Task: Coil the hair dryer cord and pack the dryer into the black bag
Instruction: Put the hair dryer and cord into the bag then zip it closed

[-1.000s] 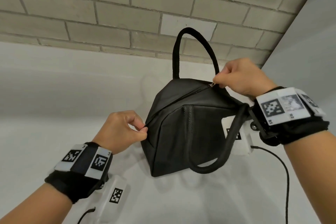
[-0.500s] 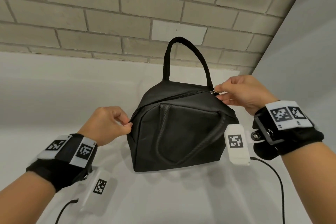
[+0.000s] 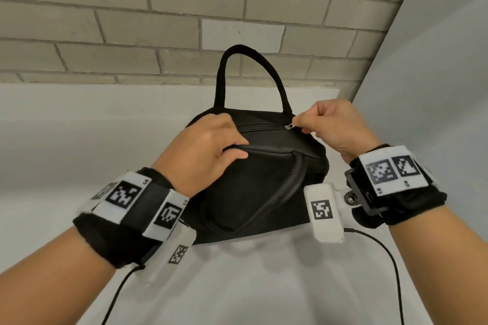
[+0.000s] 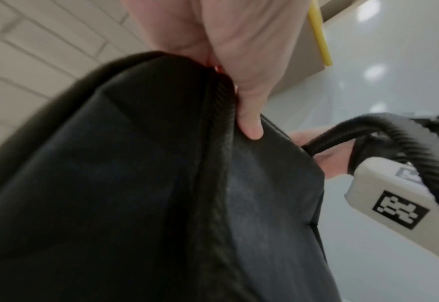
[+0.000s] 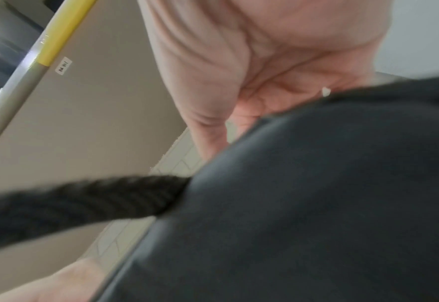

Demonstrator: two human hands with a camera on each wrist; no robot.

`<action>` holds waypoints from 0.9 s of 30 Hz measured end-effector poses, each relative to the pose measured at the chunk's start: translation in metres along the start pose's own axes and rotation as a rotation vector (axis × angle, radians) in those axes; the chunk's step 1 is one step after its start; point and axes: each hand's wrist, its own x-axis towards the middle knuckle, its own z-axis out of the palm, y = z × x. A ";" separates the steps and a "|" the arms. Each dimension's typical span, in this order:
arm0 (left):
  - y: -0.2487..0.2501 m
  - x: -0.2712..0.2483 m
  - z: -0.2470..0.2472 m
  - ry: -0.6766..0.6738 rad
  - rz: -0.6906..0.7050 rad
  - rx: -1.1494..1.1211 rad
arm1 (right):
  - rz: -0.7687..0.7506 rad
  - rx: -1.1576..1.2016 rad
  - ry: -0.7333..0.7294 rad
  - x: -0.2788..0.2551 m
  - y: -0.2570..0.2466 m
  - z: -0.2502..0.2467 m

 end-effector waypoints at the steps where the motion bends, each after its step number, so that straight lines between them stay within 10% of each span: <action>1: -0.003 -0.002 0.001 0.013 -0.021 -0.030 | 0.010 -0.012 0.011 0.001 0.005 -0.001; 20: -0.006 -0.018 0.018 0.326 -0.209 -0.238 | 0.575 0.626 0.006 -0.022 0.112 0.024; 27: -0.005 -0.020 0.018 0.255 -0.136 -0.293 | 0.569 0.583 -0.053 -0.031 0.121 0.033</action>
